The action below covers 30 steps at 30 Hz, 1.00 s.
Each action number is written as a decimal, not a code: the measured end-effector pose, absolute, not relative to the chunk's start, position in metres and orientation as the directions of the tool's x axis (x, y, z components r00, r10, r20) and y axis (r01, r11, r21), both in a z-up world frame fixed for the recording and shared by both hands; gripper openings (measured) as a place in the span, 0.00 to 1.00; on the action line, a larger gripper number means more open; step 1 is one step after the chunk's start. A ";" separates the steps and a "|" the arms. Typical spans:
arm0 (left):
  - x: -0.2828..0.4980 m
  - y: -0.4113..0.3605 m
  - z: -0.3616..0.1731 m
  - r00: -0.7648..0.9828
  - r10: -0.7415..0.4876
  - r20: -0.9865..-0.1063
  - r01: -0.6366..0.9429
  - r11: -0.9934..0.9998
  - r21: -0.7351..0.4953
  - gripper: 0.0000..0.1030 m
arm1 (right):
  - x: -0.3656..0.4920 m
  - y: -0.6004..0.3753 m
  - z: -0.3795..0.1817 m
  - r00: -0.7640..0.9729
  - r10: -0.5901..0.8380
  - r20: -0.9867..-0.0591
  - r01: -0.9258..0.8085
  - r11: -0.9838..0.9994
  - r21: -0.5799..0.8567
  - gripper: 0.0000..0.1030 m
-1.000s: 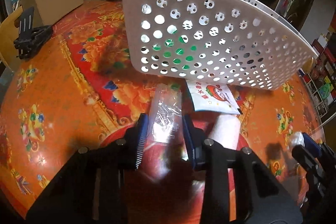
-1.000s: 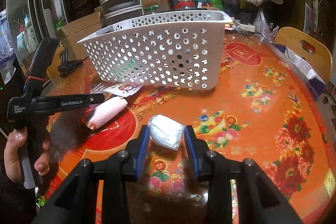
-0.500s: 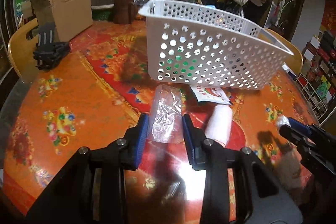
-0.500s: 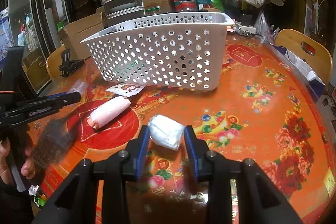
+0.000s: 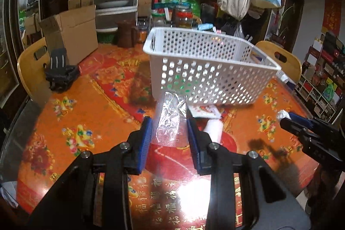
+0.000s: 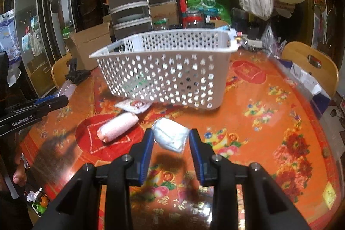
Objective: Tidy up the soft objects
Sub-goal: 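Grasp the clear plastic bag with the left tool while the right tool grasps the white crumpled ball, then carry the clear bag and white ball into the basket and release both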
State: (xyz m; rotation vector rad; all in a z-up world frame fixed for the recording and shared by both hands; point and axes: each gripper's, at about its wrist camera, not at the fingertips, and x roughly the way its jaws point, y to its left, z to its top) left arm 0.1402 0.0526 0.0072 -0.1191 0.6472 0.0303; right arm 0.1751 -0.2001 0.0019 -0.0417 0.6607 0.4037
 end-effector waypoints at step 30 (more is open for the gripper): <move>0.299 0.010 0.101 0.765 -0.060 -0.641 0.033 0.998 -0.054 0.30 | 0.295 -0.149 0.089 0.837 0.222 -0.500 -0.317 0.942 -0.112 0.32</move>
